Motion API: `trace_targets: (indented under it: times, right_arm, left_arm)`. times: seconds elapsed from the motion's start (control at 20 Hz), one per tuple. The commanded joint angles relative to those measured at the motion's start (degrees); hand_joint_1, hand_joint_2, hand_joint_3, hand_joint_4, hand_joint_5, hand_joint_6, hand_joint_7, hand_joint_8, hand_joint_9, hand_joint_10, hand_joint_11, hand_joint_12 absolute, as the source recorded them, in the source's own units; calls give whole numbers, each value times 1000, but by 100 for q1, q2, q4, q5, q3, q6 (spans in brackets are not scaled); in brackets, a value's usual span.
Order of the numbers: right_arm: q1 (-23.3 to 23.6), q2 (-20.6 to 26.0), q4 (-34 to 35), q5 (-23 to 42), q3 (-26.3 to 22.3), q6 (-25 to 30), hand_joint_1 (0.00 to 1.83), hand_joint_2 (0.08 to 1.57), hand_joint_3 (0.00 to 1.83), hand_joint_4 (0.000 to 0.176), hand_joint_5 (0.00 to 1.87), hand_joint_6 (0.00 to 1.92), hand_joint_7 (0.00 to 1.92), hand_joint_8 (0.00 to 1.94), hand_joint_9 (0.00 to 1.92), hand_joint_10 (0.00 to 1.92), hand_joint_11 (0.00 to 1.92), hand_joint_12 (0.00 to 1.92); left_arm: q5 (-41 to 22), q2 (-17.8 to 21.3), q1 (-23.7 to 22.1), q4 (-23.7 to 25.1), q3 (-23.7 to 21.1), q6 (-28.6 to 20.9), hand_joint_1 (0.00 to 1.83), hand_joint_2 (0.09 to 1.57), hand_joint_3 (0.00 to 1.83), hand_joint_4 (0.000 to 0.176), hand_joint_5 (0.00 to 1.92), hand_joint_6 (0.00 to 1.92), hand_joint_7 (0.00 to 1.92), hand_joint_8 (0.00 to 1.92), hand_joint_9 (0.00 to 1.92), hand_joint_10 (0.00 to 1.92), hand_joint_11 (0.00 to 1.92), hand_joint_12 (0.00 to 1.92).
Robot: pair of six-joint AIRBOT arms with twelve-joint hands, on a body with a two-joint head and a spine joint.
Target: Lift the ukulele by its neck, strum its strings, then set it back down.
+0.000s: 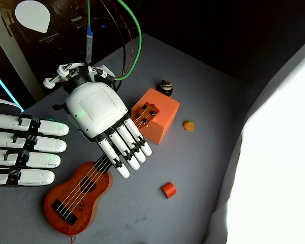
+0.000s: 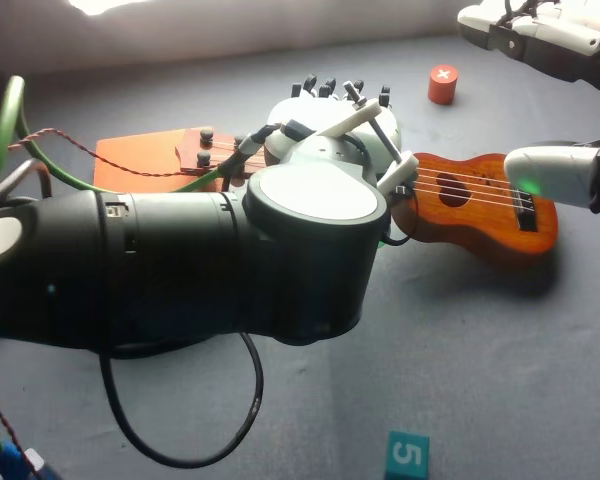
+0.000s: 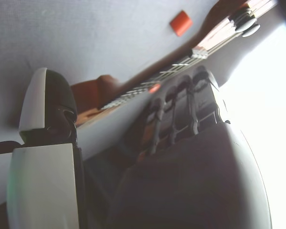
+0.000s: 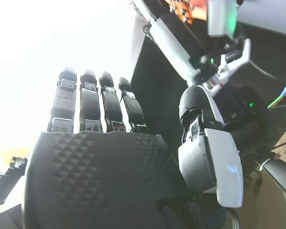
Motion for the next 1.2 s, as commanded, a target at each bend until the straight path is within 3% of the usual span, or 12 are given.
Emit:
trace_targets:
  times: [0.0, 0.2, 0.35, 0.65, 0.85, 1.0, 1.15]
  right_arm:
    - [47, 31, 1, 733, 28, 54, 98, 1320, 4, 0, 0, 0, 16, 4, 2, 1, 0, 0]
    - [30, 27, -25, 733, 126, 480, 162, 1315, 0, 0, 0, 0, 0, 0, 0, 0, 0, 0]
    - [-29, 2, -609, 802, 291, 1284, 144, 1310, 0, 0, 0, 0, 0, 0, 0, 0, 0, 0]
    - [-48, -11, -620, 798, 309, 1389, 115, 1317, 1, 0, 16, 6, 23, 7, 6, 2, 0, 0]
    - [-53, -11, -620, 798, 309, 1389, 112, 1320, 2, 0, 22, 8, 33, 9, 28, 11, 0, 0]
    - [-55, -12, -621, 798, 308, 1389, 119, 1324, 3, 0, 14, 5, 14, 1, 7, 2, 0, 0]
    - [-60, -12, -621, 796, 307, 1388, 109, 1327, 3, 0, 1, 0, 0, 0, 0, 0, 0, 0]
  left_arm:
    - [68, -41, -10, 555, 42, 9, 1210, 1035, 0, 21, 0, 0, 0, 0, 0, 0, 0, 0]
    - [6, -139, 126, 666, 213, -66, 1194, 1034, 0, 26, 0, 0, 0, 0, 0, 0, 0, 0]
    - [-25, -203, 213, 710, 311, -71, 1242, 1009, 0, 31, 0, 0, 0, 0, 0, 0, 0, 0]
    - [-154, -338, 330, 826, 529, -120, 1263, 973, 0, 19, 0, 0, 0, 0, 0, 0, 0, 0]
    - [-165, -365, 352, 881, 608, -120, 1212, 983, 0, 23, 0, 0, 0, 0, 0, 0, 0, 0]
    - [-242, -368, 371, 960, 691, -120, 1276, 1010, 2, 28, 0, 0, 0, 0, 0, 0, 0, 0]
    - [-280, -364, 371, 981, 809, -120, 1187, 1049, 18, 27, 0, 0, 0, 0, 0, 0, 0, 0]
